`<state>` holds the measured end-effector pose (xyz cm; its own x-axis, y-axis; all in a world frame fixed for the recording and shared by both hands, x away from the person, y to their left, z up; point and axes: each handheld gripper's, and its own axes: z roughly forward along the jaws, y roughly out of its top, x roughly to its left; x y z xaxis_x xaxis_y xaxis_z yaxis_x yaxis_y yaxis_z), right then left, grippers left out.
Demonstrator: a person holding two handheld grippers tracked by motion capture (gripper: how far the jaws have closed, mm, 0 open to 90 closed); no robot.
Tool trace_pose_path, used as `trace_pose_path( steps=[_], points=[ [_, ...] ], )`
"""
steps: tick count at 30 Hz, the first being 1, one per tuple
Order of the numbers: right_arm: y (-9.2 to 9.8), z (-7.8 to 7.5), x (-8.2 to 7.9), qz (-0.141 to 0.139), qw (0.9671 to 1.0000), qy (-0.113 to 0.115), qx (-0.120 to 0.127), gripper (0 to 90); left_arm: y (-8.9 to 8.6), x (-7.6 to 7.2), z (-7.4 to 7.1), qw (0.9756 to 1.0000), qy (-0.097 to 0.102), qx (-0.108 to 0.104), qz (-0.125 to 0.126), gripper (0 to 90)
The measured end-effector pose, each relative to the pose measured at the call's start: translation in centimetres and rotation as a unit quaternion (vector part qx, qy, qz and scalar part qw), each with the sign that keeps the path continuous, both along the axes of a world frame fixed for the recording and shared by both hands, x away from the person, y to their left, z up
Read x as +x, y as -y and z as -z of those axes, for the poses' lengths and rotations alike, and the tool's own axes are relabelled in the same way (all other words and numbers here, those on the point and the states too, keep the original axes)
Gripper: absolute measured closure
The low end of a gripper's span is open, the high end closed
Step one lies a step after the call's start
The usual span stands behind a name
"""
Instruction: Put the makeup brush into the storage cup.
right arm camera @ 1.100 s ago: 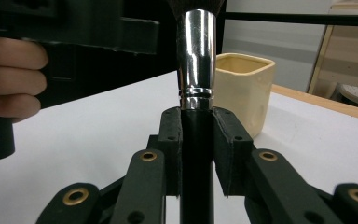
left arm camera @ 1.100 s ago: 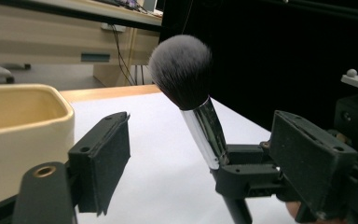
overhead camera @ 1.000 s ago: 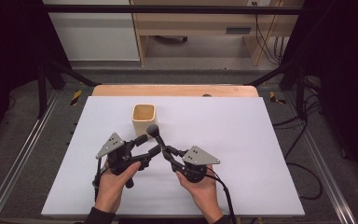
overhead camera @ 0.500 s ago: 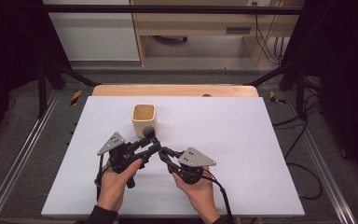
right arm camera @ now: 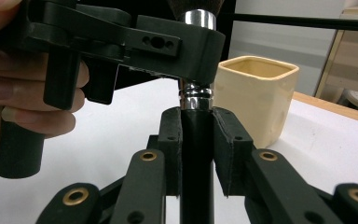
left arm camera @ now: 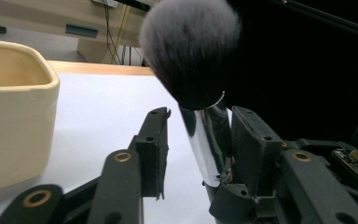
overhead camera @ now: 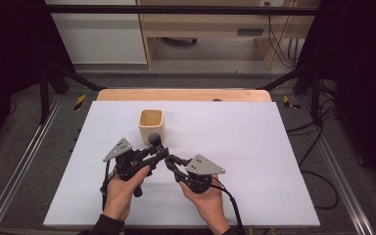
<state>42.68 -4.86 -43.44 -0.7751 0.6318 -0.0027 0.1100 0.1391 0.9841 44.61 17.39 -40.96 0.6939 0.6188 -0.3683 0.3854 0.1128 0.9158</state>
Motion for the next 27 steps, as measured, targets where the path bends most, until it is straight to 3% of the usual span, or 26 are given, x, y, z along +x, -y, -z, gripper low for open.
trace_pose_path(
  steps=[13, 21, 22, 27],
  points=[
    [-0.18, 0.08, 0.07, 0.0, 1.0, -0.006, -0.005, 74.2, -0.03, -0.05, -0.08, 1.0, 0.0, -0.003, 0.002, 67.3],
    [-0.34, -0.03, 0.38, -0.012, 0.9998, -0.009, -0.01, 72.7, 0.14, -0.43, -0.39, 0.9998, 0.017, 0.006, -0.001, 70.7],
    [-0.32, -0.21, 0.37, -0.01, 0.9998, -0.009, -0.013, 66.8, 0.05, -0.5, -0.57, 0.9997, 0.024, 0.002, -0.006, 70.8],
    [-0.32, -0.39, 0.44, -0.011, 0.9994, -0.018, -0.027, 54.8, -0.02, -0.54, -0.99, 0.9993, 0.035, 0.009, -0.01, 70.8]
  ],
)
